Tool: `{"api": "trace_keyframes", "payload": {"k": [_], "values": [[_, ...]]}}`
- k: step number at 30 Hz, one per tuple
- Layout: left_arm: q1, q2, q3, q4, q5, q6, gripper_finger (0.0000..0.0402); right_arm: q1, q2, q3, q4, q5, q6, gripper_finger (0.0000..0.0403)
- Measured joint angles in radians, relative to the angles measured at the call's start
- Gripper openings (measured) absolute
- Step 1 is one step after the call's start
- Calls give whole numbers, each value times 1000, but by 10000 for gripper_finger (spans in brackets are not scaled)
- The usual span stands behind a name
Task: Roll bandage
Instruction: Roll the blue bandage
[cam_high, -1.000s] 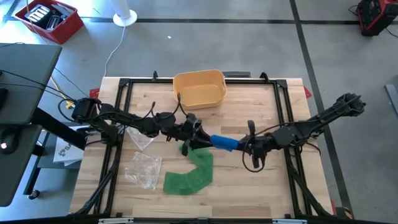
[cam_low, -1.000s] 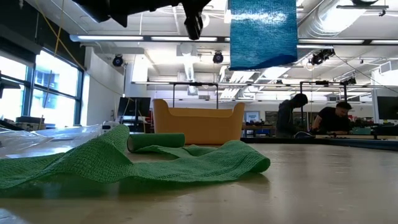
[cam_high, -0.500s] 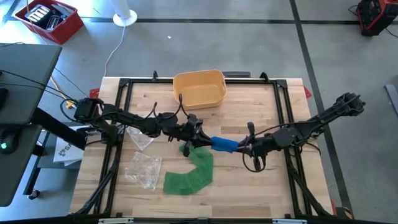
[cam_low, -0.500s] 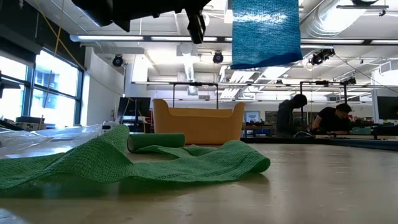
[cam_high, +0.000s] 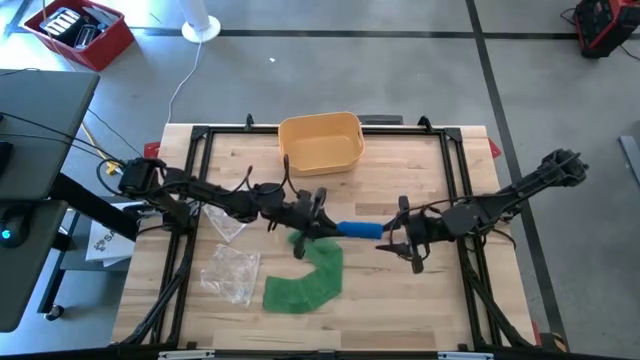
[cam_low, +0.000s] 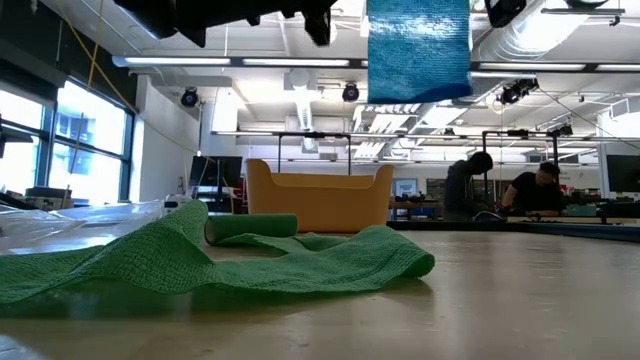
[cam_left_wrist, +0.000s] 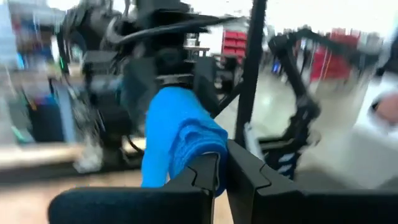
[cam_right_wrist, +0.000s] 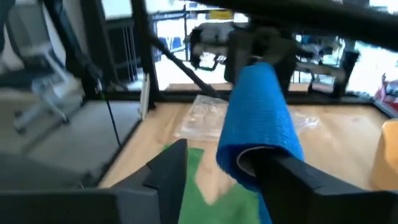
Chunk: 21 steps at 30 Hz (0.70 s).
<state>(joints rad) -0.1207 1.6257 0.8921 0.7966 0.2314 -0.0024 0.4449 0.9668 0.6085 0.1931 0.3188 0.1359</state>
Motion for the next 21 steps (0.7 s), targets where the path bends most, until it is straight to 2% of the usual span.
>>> {"api": "trace_keyframes", "payload": {"k": [3, 6, 13, 18, 21], "values": [[-35, -1, 0, -30, -44, 218, 16, -24, 2, 0, 5, -3, 103, 181], [-61, -1, 0, -32, -124, 260, 16, -43, 2, 0, 5, -3, 145, 172], [-57, -2, -1, -1, -150, 49, 28, -69, 16, 0, 7, -8, 141, 130], [-42, -3, 7, 0, -117, -81, 69, -71, 55, 0, 33, -23, 102, 120], [-32, -5, 9, -14, -109, -133, 101, -71, 55, -1, 29, 2, 89, 122]]}}
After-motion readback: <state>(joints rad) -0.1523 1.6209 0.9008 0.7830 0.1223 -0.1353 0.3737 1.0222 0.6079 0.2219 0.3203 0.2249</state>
